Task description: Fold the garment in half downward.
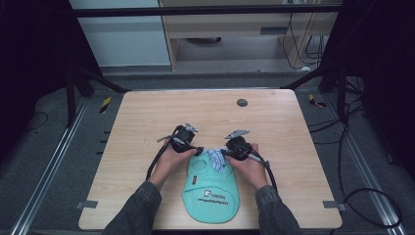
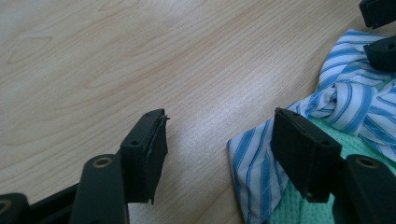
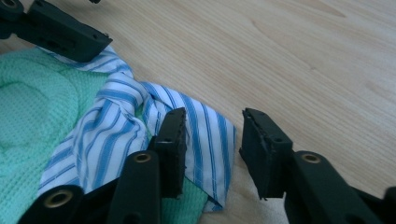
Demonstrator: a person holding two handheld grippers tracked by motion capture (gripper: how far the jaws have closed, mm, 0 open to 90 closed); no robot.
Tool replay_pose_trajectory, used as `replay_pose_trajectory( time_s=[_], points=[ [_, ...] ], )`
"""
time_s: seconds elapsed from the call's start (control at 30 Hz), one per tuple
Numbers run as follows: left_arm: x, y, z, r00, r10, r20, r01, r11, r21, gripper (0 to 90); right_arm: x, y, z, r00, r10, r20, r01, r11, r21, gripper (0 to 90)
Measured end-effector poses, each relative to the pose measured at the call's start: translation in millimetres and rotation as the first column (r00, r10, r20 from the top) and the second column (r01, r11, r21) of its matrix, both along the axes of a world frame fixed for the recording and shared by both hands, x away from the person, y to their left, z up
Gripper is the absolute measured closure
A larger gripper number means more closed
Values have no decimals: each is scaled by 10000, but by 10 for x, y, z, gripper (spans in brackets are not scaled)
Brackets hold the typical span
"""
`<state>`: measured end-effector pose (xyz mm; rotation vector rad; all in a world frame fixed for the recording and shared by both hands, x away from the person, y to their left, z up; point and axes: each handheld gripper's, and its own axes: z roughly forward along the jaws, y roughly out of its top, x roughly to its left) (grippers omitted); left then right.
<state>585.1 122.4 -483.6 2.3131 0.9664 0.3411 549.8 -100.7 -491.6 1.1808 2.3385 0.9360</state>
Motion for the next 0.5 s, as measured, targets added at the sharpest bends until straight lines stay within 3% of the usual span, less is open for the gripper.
replay_pose_trajectory(
  time_s=[0.2,0.37,0.5],
  points=[
    [-31,16,-31,9992,-258,-294,259,9996,59,297,-9,2,-23,9996,12,-283,-14,10000,-52,561],
    [-55,31,-53,9997,-194,-163,193,9998,-57,291,-14,4,-24,9989,-5,-478,11,9999,124,570],
    [-112,19,-45,9991,-403,-106,402,9991,-123,387,-25,14,-7,9974,234,-683,-227,9997,109,631]
  ],
)
